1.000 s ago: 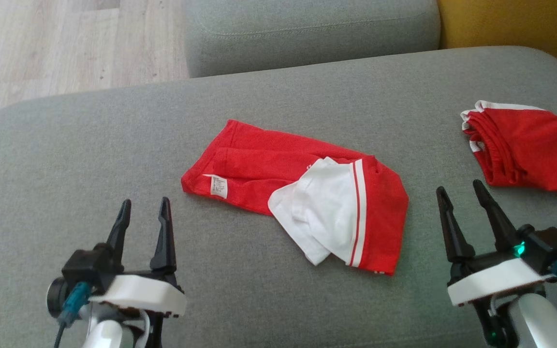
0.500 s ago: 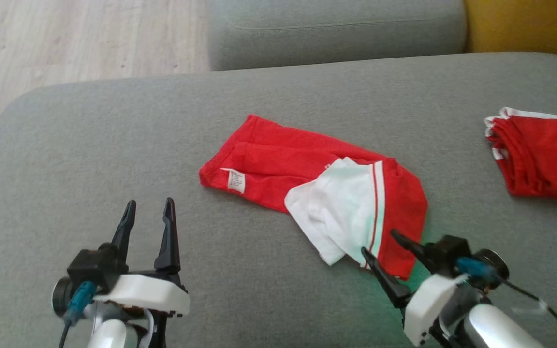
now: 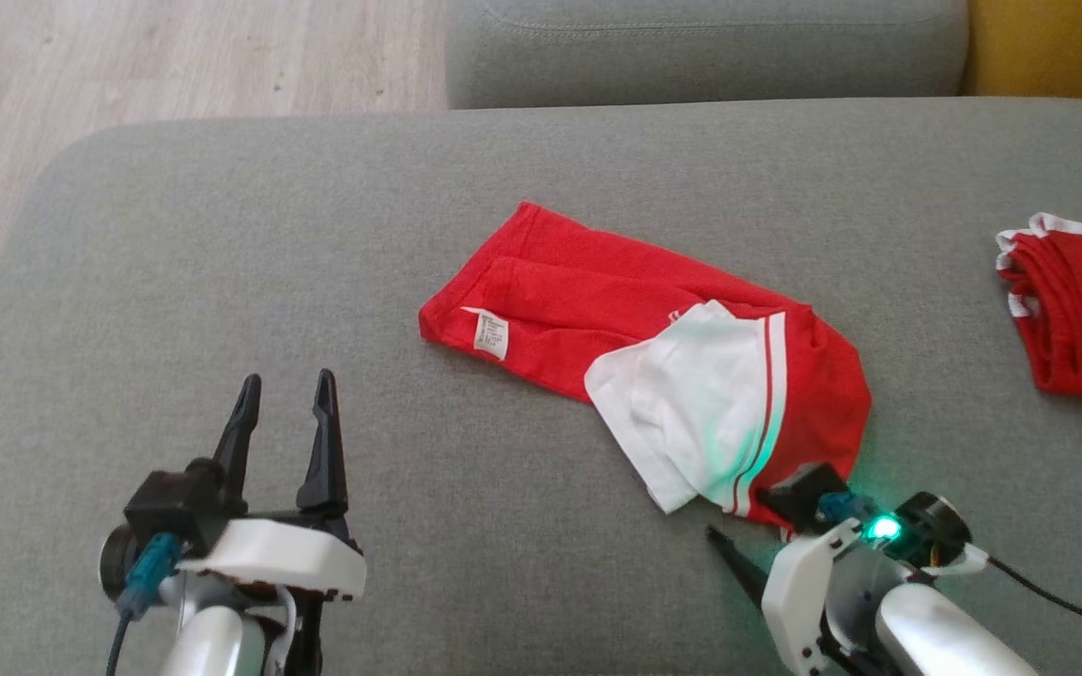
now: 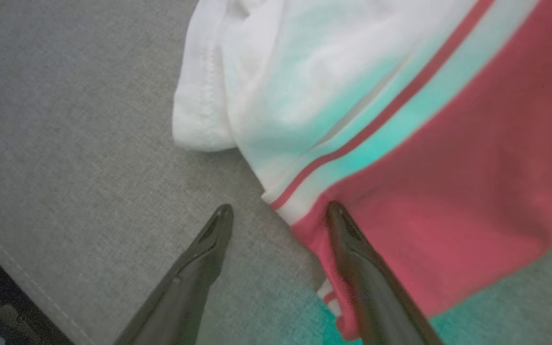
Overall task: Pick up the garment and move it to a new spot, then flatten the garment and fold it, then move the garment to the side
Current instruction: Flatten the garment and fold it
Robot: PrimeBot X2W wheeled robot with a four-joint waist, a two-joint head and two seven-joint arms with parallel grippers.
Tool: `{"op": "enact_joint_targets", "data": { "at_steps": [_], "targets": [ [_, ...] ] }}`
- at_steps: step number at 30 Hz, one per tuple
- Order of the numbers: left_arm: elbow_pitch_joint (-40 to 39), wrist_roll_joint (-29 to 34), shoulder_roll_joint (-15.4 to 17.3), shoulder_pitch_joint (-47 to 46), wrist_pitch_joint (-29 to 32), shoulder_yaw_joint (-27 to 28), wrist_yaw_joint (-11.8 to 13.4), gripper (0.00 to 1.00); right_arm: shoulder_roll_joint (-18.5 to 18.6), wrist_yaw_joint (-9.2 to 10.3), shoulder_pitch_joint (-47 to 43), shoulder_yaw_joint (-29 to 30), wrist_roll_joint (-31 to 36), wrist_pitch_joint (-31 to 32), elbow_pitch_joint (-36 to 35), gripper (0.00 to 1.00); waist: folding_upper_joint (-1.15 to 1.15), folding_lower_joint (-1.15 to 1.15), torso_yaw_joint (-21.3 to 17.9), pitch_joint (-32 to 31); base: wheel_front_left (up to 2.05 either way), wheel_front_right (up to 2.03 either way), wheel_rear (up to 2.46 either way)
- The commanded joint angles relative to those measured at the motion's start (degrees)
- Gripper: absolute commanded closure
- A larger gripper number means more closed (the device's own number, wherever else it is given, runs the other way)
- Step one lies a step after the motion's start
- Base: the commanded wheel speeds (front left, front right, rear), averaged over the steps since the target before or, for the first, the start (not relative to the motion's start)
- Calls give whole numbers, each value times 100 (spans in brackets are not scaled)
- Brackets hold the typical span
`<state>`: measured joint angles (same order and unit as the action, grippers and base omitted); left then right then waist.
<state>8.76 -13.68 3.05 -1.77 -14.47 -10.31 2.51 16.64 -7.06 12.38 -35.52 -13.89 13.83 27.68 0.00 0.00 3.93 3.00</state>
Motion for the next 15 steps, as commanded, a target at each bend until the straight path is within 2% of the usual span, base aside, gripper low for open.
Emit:
{"op": "enact_joint_targets", "data": {
  "at_steps": [1,3,4,11,15],
  "targets": [
    [-176,60,-10,-283,-52,219,-14,0,-36,-43,192,34,86,-122,-68,7,0,0,15,9,0,0,0],
    [-180,64,-12,-277,-52,236,-9,0,-100,-43,206,115,154,-247,-31,53,0,0,10,23,0,0,0],
    [-176,68,-13,-270,-52,241,-7,0,-123,-43,209,165,185,-307,-26,98,0,0,3,28,0,0,0],
    [-139,39,-15,-244,-52,222,-15,0,-157,-43,125,763,252,-694,-280,100,0,0,-114,27,0,0,0],
    [-97,39,-16,-235,-52,197,-6,0,-297,-43,-84,1668,-176,-911,-622,100,0,0,-249,28,0,0,0]
  ]
}}
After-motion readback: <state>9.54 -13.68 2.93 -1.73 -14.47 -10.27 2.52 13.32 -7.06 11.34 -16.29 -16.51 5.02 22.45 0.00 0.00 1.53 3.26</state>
